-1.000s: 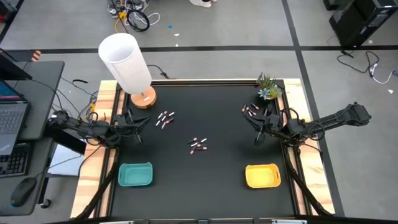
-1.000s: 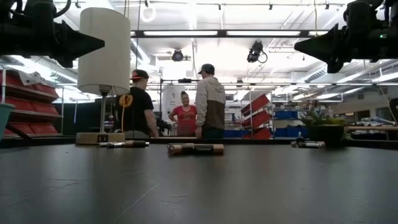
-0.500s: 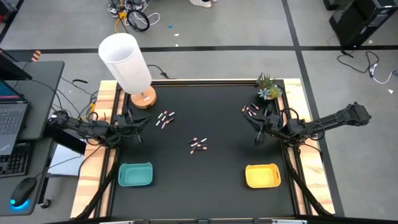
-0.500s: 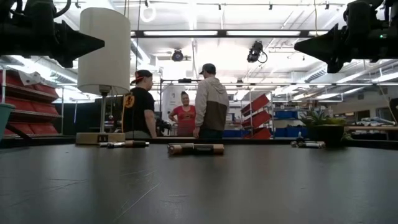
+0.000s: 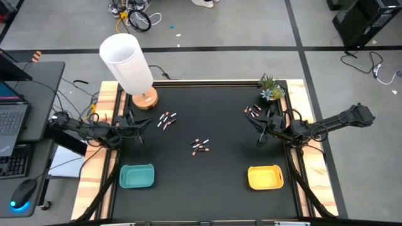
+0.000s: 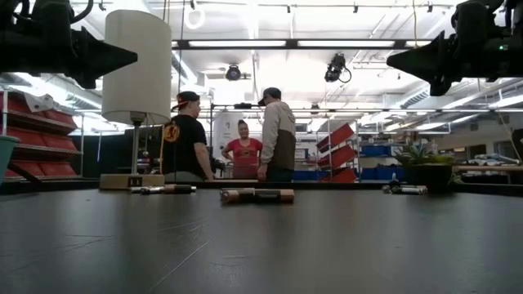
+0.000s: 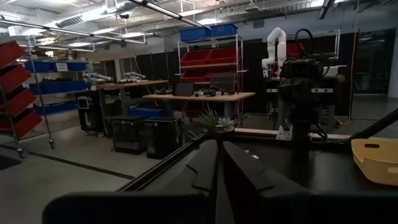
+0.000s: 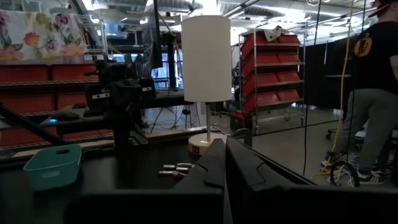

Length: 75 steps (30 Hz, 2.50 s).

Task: Sort batteries

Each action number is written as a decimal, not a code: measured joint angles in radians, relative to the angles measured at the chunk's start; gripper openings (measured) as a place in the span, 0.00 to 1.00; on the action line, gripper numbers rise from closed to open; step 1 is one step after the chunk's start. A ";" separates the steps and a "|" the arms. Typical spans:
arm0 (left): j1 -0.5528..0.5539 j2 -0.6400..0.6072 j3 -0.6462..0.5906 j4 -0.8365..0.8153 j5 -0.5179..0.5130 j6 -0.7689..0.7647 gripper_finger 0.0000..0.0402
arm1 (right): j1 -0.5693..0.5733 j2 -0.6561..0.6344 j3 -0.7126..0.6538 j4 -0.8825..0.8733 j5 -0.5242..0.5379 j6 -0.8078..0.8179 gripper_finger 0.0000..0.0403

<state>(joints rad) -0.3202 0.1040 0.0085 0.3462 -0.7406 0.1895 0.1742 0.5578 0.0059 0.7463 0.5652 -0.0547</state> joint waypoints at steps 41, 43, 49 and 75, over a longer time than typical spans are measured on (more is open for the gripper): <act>0.000 0.001 0.000 0.002 0.000 -0.246 0.09 | 0.000 0.000 0.000 0.041 0.000 0.010 0.00; 0.000 0.001 0.000 0.001 0.000 -0.246 0.09 | 0.000 0.000 0.000 0.064 -0.002 0.011 0.00; 0.000 0.001 0.000 0.000 -0.016 -0.341 0.09 | 0.000 0.000 0.000 0.164 -0.053 0.066 0.00; -0.001 0.047 0.000 0.028 0.098 -0.316 0.15 | -0.007 0.051 0.114 0.136 -0.141 0.084 0.00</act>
<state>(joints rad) -0.3209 0.1505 0.0086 0.3743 -0.6422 -0.1263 0.1669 0.6086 0.1200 0.8826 0.4244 0.0297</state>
